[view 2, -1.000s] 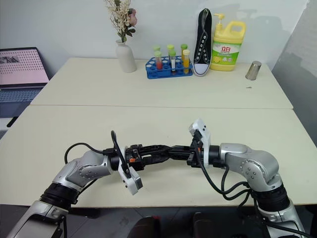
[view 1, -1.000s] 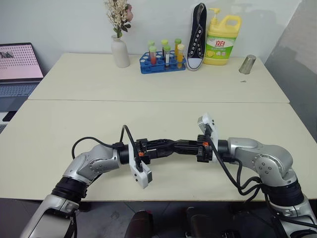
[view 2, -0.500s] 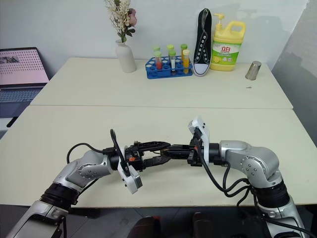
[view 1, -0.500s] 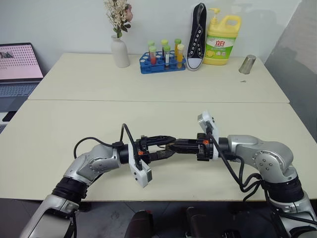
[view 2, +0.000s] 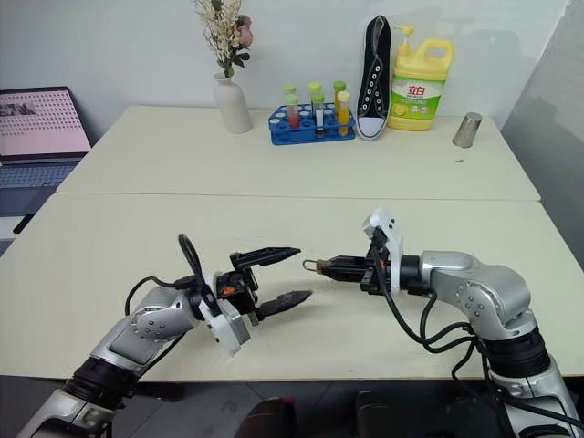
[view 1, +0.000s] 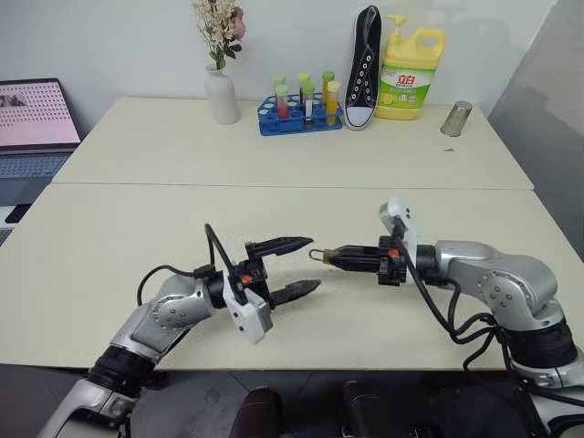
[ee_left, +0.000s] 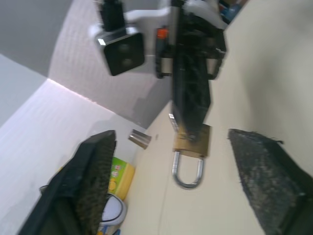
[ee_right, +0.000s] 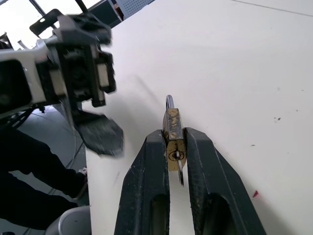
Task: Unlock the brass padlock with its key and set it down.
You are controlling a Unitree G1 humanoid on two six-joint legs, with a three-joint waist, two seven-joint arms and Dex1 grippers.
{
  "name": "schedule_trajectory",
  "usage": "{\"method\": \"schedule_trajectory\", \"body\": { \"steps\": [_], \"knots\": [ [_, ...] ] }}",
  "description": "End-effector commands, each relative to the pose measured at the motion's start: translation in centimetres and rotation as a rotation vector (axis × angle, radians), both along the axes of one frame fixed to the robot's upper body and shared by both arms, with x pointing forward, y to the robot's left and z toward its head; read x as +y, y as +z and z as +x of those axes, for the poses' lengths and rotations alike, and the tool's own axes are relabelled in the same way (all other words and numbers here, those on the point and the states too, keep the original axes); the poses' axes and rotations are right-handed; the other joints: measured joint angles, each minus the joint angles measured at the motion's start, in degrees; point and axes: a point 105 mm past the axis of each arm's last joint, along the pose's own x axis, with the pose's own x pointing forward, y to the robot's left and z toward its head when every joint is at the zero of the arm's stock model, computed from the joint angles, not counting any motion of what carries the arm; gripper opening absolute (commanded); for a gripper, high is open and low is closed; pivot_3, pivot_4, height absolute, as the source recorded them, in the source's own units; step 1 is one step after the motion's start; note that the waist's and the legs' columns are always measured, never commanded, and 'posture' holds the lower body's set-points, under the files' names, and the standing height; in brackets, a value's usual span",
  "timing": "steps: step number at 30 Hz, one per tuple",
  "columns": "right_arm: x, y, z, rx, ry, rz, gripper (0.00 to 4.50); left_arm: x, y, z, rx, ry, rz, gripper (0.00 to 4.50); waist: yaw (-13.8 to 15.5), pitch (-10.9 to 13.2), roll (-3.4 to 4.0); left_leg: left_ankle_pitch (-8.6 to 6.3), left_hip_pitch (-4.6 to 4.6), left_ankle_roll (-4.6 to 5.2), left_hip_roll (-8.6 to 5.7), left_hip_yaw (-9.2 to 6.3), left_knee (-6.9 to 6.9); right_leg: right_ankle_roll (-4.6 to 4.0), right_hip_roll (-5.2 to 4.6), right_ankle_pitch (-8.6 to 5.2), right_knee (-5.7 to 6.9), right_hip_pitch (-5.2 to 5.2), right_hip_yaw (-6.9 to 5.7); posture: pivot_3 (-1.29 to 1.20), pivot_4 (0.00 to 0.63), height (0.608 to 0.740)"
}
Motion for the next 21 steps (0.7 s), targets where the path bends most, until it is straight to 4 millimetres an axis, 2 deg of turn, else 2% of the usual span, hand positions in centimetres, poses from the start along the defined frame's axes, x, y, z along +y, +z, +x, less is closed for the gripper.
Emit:
{"method": "schedule_trajectory", "body": {
  "steps": [1,4,7,8,9,11,13,21],
  "knots": [
    [-0.5,1.1,-0.2,-0.092,0.009,-0.01,0.14,1.0,2.1,0.5,0.004,0.045,-0.069,2.55,0.0,0.0,0.0,0.0,0.0,0.0,-0.01,0.01,0.0,0.0,0.0,0.0,0.0,0.0,0.0,0.0,0.15,0.74],
    [-0.5,1.2,-0.5,-0.122,0.022,-0.023,0.14,1.9,2.7,2.4,0.113,0.141,-0.164,1.52,0.0,0.0,0.0,0.0,0.0,0.0,-0.03,0.04,0.01,0.07,0.01,-0.04,-0.01,0.0,0.0,0.0,0.15,0.74],
    [-0.3,1.4,-1.0,-0.142,0.047,-0.022,0.14,2.0,2.6,3.9,0.248,0.177,-0.211,0.45,0.0,0.0,0.0,0.0,0.0,0.0,-0.03,0.02,0.01,0.22,0.04,-0.13,-0.01,0.0,-0.01,0.0,0.15,0.74],
    [-0.2,1.6,-1.3,-0.149,0.059,-0.019,0.14,1.7,2.4,4.2,0.324,0.166,-0.229,0.13,0.0,0.0,0.0,0.0,0.0,0.0,-0.03,0.01,0.01,0.22,0.05,-0.13,-0.01,0.0,0.0,0.0,0.15,0.74],
    [-0.1,1.7,-1.4,-0.152,0.067,-0.016,0.14,1.4,2.2,4.4,0.375,0.154,-0.239,0.0,0.0,0.0,0.0,0.0,-0.01,0.0,-0.03,0.02,0.02,0.23,0.08,-0.13,-0.01,0.0,-0.01,0.0,0.15,0.74],
    [0.0,1.8,-1.5,-0.162,0.073,-0.015,0.14,0.8,1.3,4.7,0.525,0.13,-0.237,0.0,0.0,0.0,0.0,0.0,-0.01,0.0,-0.05,0.02,0.02,0.22,0.09,-0.13,-0.01,0.01,-0.01,0.0,0.15,0.74],
    [0.1,1.9,-1.7,-0.164,0.08,-0.011,0.14,0.2,0.9,4.6,0.604,0.104,-0.235,0.0,0.0,0.0,0.0,0.0,0.0,0.0,-0.05,0.02,0.02,0.23,0.23,-0.13,-0.01,0.01,-0.02,0.0,0.15,0.74],
    [0.3,2.0,-1.9,-0.168,0.09,-0.001,0.14,-0.9,0.1,3.7,0.837,0.016,-0.236,0.0,0.0,0.0,-0.01,0.0,0.0,0.0,-0.04,-0.01,0.02,0.23,0.29,-0.14,-0.02,0.01,0.04,0.0,0.15,0.74]
  ]
}}
